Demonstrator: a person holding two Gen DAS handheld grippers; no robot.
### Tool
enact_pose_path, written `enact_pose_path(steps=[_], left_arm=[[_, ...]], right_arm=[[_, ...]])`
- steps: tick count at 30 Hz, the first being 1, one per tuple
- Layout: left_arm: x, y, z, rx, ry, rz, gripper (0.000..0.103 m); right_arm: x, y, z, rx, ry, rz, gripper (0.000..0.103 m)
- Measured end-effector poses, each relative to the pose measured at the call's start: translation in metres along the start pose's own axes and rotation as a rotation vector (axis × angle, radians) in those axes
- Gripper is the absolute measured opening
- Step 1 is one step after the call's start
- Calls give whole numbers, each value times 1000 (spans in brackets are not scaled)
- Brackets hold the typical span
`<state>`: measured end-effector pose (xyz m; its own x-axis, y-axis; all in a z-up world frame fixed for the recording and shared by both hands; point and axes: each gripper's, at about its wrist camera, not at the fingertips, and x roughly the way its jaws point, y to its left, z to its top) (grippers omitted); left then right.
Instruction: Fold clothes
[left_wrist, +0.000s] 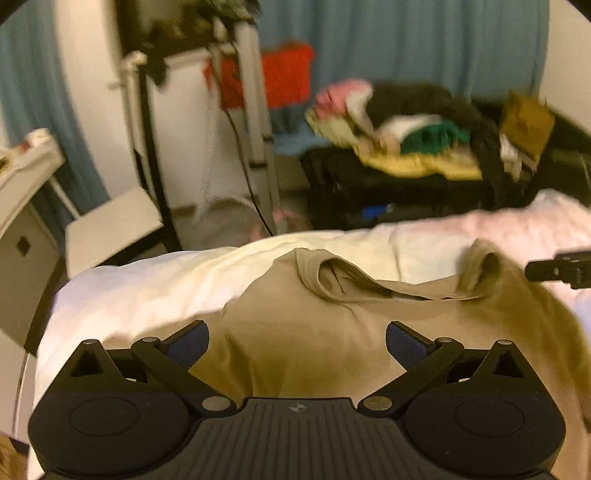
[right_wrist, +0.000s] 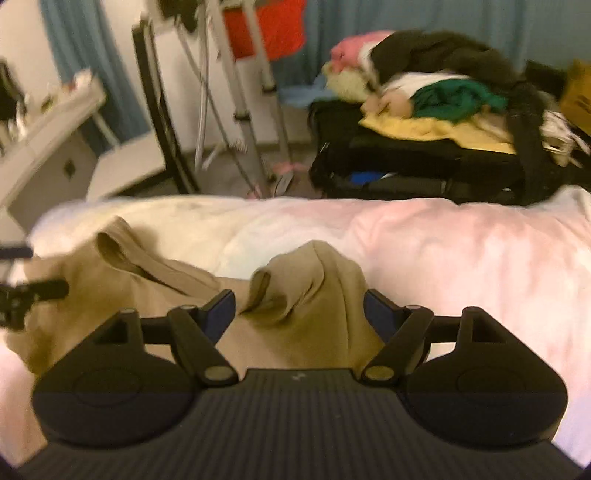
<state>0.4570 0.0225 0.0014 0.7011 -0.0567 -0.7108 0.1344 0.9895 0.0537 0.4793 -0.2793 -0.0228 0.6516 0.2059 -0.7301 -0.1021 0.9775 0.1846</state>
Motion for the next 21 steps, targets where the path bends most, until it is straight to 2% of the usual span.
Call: enact_pose_path(steps=[3, 5, 9, 12, 17, 21], left_arm=[[-60, -2, -38, -80, -67, -4, 103], [-102, -6, -66, -110, -106, 21, 103], [-179, -23, -118, -108, -201, 69, 103], [-222, -35, -149, -111, -245, 73, 103], [-266, -55, -185, -103, -291, 61, 103], [-275, -64, -203, -109, -301, 68, 103]], right_arm=[[-58, 8, -37, 81, -99, 4, 78], [-97, 18, -65, 118, -157, 2, 78], [-175, 44, -128, 120, -249, -12, 78], [-225, 54, -171, 108, -312, -18, 78], [-277, 62, -221, 79, -378, -27, 78], [-294, 63, -244, 84, -408, -16, 78]])
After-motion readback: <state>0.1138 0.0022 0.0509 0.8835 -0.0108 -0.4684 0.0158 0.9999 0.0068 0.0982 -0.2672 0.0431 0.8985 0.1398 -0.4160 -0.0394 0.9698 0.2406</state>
